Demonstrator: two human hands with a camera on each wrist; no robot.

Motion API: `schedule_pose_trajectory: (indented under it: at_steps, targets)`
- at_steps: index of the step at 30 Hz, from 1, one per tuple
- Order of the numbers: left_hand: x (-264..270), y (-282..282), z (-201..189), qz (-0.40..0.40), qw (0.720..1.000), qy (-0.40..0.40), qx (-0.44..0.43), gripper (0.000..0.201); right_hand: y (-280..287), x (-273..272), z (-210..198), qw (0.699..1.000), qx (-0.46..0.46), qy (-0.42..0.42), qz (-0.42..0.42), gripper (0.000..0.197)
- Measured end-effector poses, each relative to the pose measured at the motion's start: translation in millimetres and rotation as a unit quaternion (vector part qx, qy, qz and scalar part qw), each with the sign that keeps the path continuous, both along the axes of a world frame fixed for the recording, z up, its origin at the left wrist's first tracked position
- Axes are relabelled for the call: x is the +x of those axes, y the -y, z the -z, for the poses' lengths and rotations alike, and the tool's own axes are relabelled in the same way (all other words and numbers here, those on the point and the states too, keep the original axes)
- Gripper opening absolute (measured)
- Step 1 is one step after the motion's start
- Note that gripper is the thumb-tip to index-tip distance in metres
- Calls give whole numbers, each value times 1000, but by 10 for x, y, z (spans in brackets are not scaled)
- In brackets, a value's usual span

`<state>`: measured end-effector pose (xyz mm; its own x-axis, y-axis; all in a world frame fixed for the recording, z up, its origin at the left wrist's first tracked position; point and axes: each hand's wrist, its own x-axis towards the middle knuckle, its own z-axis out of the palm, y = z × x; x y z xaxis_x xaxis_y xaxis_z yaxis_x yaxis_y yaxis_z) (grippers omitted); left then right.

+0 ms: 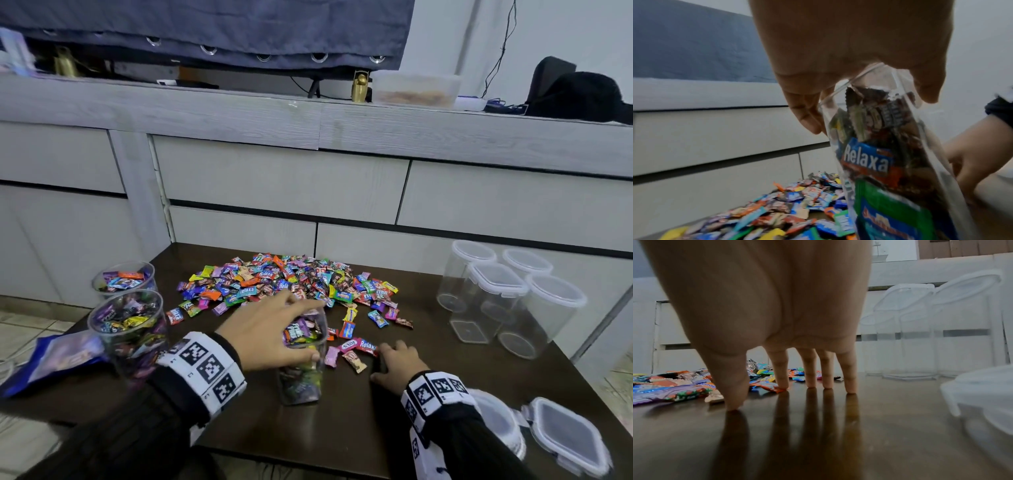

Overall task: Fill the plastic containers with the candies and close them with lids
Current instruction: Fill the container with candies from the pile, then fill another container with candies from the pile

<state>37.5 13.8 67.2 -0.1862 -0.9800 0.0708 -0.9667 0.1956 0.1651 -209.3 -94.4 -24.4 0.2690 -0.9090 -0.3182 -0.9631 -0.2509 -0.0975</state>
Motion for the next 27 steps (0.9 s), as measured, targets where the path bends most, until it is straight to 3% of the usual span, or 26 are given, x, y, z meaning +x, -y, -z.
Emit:
schedule_pose_trajectory:
  at_steps: [9, 21, 24, 27]
  targets:
    - [684, -403, -192, -109, 984, 133, 45, 81, -12, 8, -5, 1000, 7, -3, 2, 67]
    - [1025, -595, -334, -92, 973, 168, 130, 85, -6, -11, 8, 1000, 5, 2, 1, 68]
    - [919, -531, -307, -103, 971, 186, 107, 86, -3, -13, -11, 1000, 11, 3, -1, 67]
    - [654, -394, -248, -70, 984, 163, 28, 73, 11, -43, -81, 999, 19, 26, -4, 59]
